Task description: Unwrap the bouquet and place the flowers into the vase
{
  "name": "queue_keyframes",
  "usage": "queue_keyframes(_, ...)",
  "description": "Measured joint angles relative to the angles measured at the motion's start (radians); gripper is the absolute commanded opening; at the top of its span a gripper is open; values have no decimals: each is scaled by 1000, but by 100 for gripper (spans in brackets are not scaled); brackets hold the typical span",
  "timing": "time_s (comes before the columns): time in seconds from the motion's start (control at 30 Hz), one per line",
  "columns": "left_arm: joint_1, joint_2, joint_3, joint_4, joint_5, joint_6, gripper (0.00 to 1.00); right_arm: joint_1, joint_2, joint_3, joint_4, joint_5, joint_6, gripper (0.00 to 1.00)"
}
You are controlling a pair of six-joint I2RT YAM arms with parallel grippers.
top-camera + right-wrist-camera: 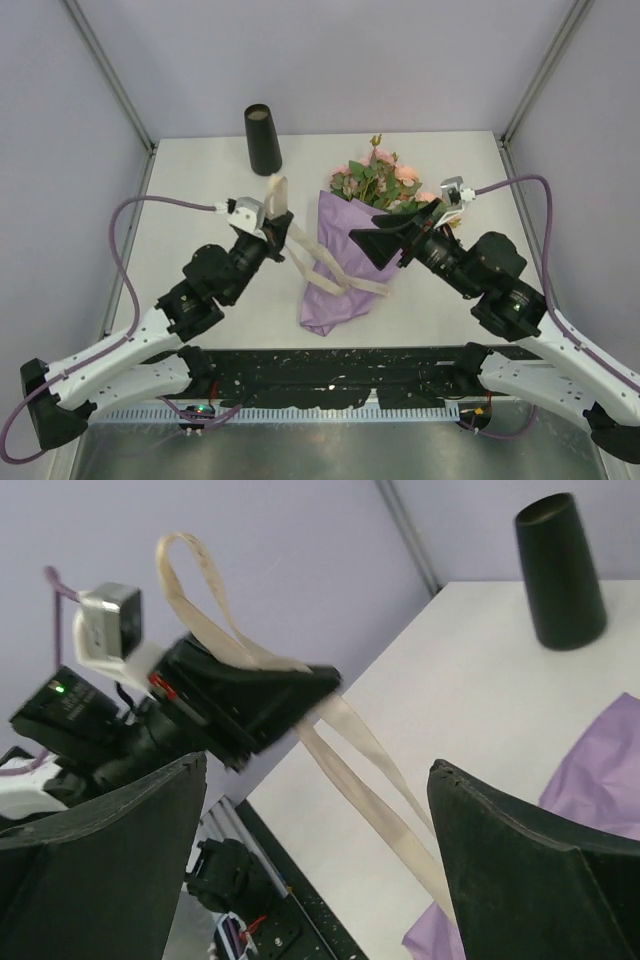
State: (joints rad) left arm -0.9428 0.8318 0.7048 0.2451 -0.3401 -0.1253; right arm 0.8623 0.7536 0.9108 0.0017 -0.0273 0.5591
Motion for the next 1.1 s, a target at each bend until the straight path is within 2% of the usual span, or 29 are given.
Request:
queue_keyframes(0.07,36,-19,71,-69,-106,37,0,0,-45,-21,-23,63,-7,95)
queue_keyframes(0.17,159,-24,214,-190,-230,78,0,0,-100,-51,-59,158,-11,95)
queue_keyframes(0.33,441,1,415,-373,-327,79,0,0,-127,-91,-111,269,-15,95)
queue_keyframes(0.4,510,30,482,-428,-351,86,0,0,-125,-94,-132,289,-21,95)
queue_keyframes(0.53,616,130,647,-513,-370,103,0,0,-124,-98,-159,332,-29,96)
queue_keyframes(0.67,660,216,698,-559,-379,111,1,0,-118,-130,-176,403,13,96)
queue_keyframes(0.77,663,264,652,-586,-348,94,16,0,-105,-172,-207,470,79,95)
queue_keyframes(0.93,664,391,496,-678,-214,20,56,0,-70,-217,-269,541,177,95)
queue_keyframes(1.0,664,450,468,-727,-169,-10,69,0,-68,-237,-282,549,198,96)
queue_keyframes(1.07,664,496,443,-770,-124,-50,88,0,-68,-250,-291,550,214,96)
queue_keyframes(1.1,664,506,429,-788,-105,-74,93,0,-68,-254,-291,552,222,95)
